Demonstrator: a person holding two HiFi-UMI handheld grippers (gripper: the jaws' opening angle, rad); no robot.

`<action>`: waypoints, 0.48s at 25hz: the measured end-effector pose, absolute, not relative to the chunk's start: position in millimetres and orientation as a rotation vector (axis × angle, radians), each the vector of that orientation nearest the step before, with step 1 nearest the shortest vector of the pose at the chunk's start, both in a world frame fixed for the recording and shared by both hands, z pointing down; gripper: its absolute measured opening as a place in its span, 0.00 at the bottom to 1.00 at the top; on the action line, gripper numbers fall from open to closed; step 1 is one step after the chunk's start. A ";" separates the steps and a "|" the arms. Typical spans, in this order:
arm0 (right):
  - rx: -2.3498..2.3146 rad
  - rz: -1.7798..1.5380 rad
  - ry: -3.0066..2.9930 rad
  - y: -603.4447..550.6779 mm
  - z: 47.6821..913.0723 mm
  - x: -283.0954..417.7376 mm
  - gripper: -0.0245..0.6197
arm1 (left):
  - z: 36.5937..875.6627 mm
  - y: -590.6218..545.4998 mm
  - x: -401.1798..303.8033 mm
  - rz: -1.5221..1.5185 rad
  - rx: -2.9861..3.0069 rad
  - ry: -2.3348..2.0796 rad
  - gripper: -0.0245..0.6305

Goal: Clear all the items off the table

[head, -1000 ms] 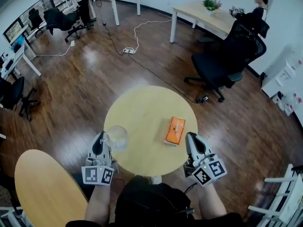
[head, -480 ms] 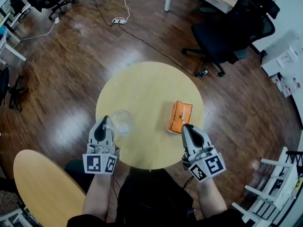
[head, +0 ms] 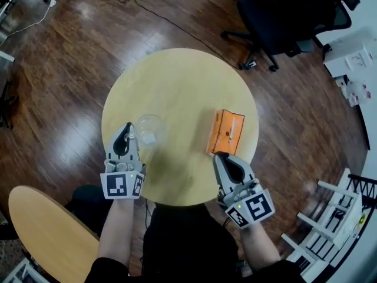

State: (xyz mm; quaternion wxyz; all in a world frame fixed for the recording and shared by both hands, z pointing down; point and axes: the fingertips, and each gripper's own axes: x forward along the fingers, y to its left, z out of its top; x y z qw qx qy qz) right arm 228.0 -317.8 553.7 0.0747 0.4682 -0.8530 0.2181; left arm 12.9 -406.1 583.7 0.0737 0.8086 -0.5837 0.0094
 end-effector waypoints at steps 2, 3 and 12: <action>1.369 0.648 -2.556 -316.5 559.6 222.4 0.05 | 595.0 -411.5 17.8 0.061 2.430 -1.736 0.04; 1.362 0.654 -2.556 -316.5 561.6 220.4 0.05 | 599.4 -413.4 19.5 0.074 2.432 -1.728 0.04; 1.352 0.677 -2.549 -317.8 568.4 222.8 0.05 | 622.8 -421.8 21.2 0.122 2.442 -1.724 0.04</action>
